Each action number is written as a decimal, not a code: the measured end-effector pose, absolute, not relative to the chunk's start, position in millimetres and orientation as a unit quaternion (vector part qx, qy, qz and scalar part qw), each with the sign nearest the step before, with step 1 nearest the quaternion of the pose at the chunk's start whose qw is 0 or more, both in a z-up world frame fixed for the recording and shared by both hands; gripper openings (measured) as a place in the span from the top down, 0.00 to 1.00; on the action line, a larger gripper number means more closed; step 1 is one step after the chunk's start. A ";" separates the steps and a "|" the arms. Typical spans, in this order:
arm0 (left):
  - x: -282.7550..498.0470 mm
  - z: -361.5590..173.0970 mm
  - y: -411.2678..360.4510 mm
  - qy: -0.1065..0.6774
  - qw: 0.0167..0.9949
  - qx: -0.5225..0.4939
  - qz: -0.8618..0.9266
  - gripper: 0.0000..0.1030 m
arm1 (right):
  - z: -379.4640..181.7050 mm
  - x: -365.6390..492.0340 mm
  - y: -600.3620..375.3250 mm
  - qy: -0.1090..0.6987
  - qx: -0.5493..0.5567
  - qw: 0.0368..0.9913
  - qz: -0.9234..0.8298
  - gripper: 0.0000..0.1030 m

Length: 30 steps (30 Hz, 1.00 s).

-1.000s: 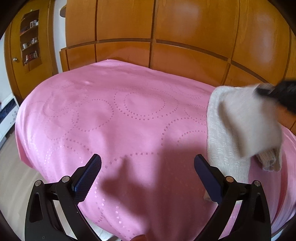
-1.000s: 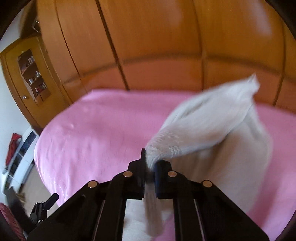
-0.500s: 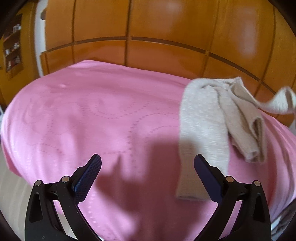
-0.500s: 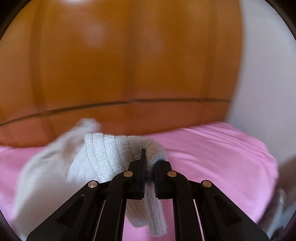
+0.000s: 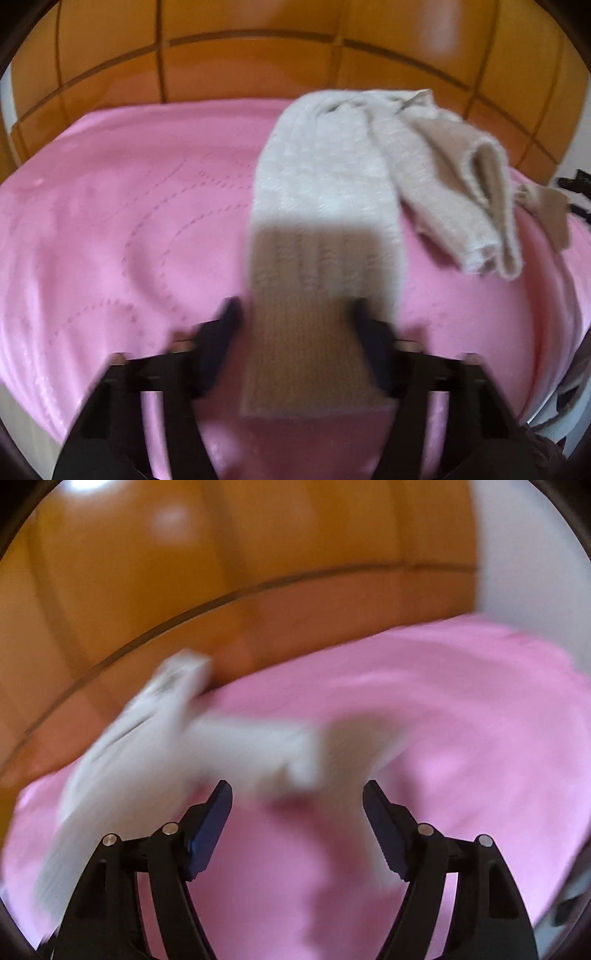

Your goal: Fold small clothes

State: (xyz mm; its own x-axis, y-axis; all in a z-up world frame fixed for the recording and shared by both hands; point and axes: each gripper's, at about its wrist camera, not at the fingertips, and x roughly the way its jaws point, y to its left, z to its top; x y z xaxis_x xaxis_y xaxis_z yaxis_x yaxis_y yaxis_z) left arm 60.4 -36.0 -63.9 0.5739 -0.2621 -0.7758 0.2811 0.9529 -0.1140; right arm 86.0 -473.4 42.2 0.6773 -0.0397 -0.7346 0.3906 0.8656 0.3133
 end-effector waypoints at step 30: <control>169.2 -54.9 1.3 0.462 0.811 -0.268 -0.238 0.43 | 51.7 109.2 -391.8 0.351 0.342 0.870 0.052 0.88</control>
State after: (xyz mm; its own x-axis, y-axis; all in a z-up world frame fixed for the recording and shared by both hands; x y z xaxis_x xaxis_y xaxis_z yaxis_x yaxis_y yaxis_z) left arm 169.2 1.3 -54.9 0.4600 -0.6334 -0.6222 0.1389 0.7435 -0.6542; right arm 109.2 -391.8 51.7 0.7481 0.3312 -0.5750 0.1487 0.7608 0.6317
